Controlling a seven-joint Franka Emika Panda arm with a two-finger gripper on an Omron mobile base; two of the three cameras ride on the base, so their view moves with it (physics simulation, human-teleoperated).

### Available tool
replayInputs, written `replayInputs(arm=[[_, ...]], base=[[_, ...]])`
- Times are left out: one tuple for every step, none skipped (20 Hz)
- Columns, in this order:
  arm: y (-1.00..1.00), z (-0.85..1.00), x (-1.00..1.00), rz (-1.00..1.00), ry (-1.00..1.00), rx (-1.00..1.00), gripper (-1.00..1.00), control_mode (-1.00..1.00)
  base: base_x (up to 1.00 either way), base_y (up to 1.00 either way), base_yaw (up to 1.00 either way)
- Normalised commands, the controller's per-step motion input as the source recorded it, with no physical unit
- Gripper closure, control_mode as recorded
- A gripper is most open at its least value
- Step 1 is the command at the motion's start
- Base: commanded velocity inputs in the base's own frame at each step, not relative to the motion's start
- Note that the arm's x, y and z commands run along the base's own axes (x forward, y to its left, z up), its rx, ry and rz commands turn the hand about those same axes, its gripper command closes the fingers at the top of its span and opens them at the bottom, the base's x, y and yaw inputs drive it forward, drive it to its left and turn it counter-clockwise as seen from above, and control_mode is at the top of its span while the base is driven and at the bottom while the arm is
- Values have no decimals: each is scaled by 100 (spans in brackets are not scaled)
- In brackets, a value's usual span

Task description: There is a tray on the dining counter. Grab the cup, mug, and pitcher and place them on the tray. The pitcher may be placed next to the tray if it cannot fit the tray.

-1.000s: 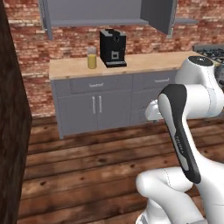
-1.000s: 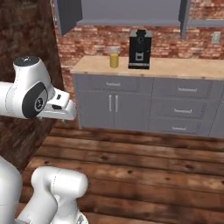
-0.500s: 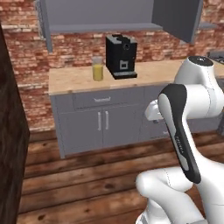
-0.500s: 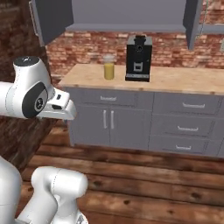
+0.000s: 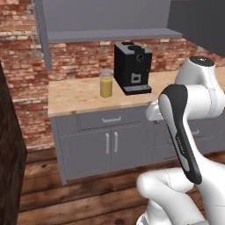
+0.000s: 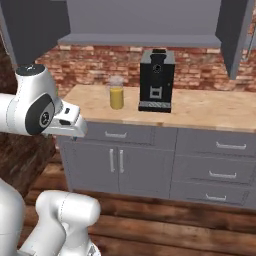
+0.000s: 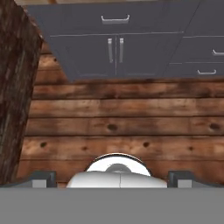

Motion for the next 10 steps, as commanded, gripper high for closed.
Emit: replayInputs(arm=[[0,0,0,0,0,0,-100,100],[0,0,0,0,0,0,-100,100],[0,0,0,0,0,0,-100,100],[0,0,0,0,0,0,-100,100],[0,0,0,0,0,0,-100,100],[0,0,0,0,0,0,-100,100],[0,0,0,0,0,0,-100,100],[0,0,0,0,0,0,-100,100],[0,0,0,0,0,0,-100,100],[0,0,0,0,0,0,-100,100]], base=[[100,0,0],[100,0,0],[100,0,0],[100,0,0],[100,1,0],[100,1,0],[86,1,0],[74,4,0],[66,14,0],[61,14,0]])
